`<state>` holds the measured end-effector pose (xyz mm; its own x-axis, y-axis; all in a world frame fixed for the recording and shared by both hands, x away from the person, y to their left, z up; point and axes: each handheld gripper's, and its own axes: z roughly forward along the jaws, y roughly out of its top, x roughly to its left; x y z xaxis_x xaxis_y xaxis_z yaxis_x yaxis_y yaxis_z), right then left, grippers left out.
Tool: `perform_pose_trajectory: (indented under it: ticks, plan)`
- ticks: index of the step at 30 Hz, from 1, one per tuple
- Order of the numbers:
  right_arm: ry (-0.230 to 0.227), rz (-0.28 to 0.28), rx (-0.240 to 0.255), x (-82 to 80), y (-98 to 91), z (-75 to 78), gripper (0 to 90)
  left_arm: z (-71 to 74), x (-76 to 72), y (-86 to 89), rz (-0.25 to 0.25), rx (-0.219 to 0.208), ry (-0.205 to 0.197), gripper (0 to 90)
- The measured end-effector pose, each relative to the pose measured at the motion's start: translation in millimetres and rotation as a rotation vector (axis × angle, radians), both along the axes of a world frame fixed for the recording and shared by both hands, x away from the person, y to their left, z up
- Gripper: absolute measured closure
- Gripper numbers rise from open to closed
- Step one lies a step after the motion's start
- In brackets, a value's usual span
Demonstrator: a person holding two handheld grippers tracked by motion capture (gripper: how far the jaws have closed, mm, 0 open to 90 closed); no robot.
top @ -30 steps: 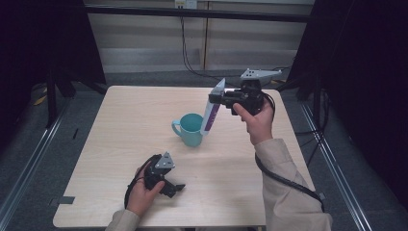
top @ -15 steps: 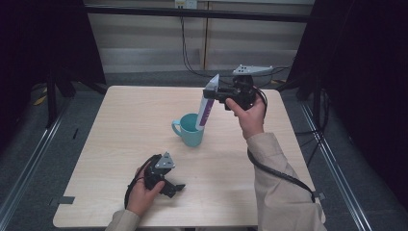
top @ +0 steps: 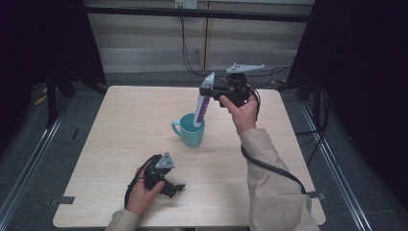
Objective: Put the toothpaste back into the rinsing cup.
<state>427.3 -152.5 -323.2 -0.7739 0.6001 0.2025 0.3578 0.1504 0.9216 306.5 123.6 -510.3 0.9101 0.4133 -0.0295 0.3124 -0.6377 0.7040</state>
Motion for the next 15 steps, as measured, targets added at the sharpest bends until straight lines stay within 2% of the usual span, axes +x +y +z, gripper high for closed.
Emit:
perform_pose_trajectory:
  ticks: [8, 15]
  plan:
    - [0.025, -0.012, -0.016, 4.8, 6.7, -19.1, 75.2, -0.4, -0.1, -0.2, 0.001, -0.005, -0.002, 0.0]
    - [0.052, -0.032, -0.028, 2.6, 9.3, -45.3, 75.0, -0.8, -0.5, -0.6, 0.008, -0.013, 0.001, 0.0]
